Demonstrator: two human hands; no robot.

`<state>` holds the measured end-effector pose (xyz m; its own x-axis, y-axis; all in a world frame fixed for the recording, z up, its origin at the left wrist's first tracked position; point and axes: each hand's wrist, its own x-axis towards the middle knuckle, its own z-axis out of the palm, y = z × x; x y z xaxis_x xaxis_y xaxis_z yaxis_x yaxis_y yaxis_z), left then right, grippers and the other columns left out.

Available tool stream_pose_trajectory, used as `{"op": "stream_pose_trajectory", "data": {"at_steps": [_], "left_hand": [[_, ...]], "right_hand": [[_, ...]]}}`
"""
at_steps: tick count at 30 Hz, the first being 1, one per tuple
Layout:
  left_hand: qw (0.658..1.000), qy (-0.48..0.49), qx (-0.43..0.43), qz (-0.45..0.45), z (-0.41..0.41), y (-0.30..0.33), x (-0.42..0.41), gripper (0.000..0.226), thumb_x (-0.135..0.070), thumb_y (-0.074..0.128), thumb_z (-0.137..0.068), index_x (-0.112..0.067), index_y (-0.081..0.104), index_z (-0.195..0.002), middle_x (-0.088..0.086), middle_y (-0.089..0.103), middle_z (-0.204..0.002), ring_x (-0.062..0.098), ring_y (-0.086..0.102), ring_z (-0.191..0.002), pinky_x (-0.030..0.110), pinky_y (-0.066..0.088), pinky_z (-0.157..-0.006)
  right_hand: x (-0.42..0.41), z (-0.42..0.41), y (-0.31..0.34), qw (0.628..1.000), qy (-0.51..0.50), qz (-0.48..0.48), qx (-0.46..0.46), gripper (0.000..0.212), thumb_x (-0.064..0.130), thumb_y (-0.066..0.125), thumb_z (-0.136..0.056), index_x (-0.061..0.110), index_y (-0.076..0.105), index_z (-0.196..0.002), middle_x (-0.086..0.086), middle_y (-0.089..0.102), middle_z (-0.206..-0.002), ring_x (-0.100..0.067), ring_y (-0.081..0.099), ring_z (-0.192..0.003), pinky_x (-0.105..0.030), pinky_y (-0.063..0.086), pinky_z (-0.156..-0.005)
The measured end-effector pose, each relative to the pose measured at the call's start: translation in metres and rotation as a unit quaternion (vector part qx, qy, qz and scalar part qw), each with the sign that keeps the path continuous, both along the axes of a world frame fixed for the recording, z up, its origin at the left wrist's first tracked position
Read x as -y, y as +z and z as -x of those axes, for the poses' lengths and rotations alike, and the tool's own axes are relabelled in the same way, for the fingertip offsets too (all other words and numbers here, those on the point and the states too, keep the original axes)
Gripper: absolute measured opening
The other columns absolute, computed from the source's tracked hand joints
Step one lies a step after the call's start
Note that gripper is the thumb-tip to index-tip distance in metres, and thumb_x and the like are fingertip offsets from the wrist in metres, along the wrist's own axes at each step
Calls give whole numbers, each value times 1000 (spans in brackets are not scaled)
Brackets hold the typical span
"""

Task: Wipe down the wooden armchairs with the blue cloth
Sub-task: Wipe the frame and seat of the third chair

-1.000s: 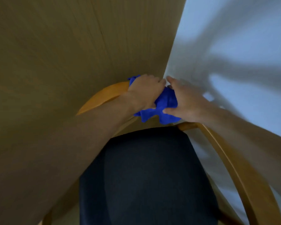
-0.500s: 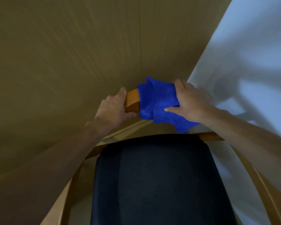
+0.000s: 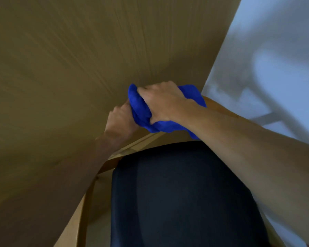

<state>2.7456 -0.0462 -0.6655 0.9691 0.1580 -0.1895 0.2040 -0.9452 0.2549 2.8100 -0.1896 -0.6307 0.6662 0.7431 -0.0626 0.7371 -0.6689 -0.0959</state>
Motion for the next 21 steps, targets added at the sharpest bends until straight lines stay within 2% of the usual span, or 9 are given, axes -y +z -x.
{"op": "stream_pose_trajectory", "data": {"at_steps": [3,6,9,11,13,16,17,19,21], "left_hand": [[999,-1,3,37,2,3,-3,31,-35,73,-78,-21,48,-91,-8,48,-67,31,65,-82,37,53,-74],[998,-19,22,57,6,3,-3,44,-35,80,-72,-20,49,-99,-12,46,-72,25,63,-82,31,47,-74],[996,-34,30,72,6,4,-5,58,-43,82,-68,-24,45,-108,-11,53,-85,14,57,-82,33,46,-77],[997,-43,20,67,5,4,-5,59,-47,81,-69,-27,41,-107,-7,56,-92,14,57,-84,36,47,-78],[997,-49,19,52,6,6,-3,58,-48,81,-69,-28,37,-103,-7,54,-90,14,55,-82,33,44,-76],[999,-34,15,37,11,10,2,61,-44,81,-70,-28,34,-105,-3,54,-95,19,58,-88,33,43,-75],[999,-39,25,14,11,12,7,68,-42,83,-68,-26,34,-113,3,55,-105,25,59,-98,39,45,-80],[987,-104,84,-86,5,16,24,101,-45,86,-58,-24,27,-137,13,47,-129,36,49,-119,53,39,-95],[956,-200,140,-163,-14,21,55,123,-49,87,-53,-18,17,-149,15,39,-140,37,39,-128,55,33,-102]], "right_hand": [[8,-2,-3,999,-25,-23,-13,65,53,83,-56,25,50,-104,12,53,-84,-15,50,-72,-32,32,-60],[27,-1,-7,995,-78,-49,-44,69,65,81,-52,27,39,-92,13,48,-79,-17,51,-72,-33,34,-59],[65,-2,-18,981,-162,-84,-62,71,74,75,-54,25,43,-94,11,49,-79,-21,55,-73,-33,35,-61],[91,1,-29,970,-208,-107,-67,72,73,76,-56,22,48,-98,7,56,-81,-24,60,-77,-33,38,-62],[107,5,-39,960,-242,-123,-75,70,68,78,-57,20,51,-100,3,62,-85,-26,62,-79,-34,42,-63],[114,9,-46,947,-275,-142,-89,65,65,81,-57,22,46,-92,5,58,-81,-22,56,-75,-34,43,-62],[115,9,-48,946,-279,-142,-86,66,65,81,-57,23,44,-91,6,55,-80,-21,54,-73,-33,41,-62],[115,11,-49,947,-278,-138,-81,67,67,81,-56,24,41,-90,7,53,-79,-19,51,-72,-33,39,-62],[114,10,-47,950,-275,-128,-74,69,69,80,-56,23,41,-91,7,51,-78,-18,49,-71,-33,38,-62]]}}
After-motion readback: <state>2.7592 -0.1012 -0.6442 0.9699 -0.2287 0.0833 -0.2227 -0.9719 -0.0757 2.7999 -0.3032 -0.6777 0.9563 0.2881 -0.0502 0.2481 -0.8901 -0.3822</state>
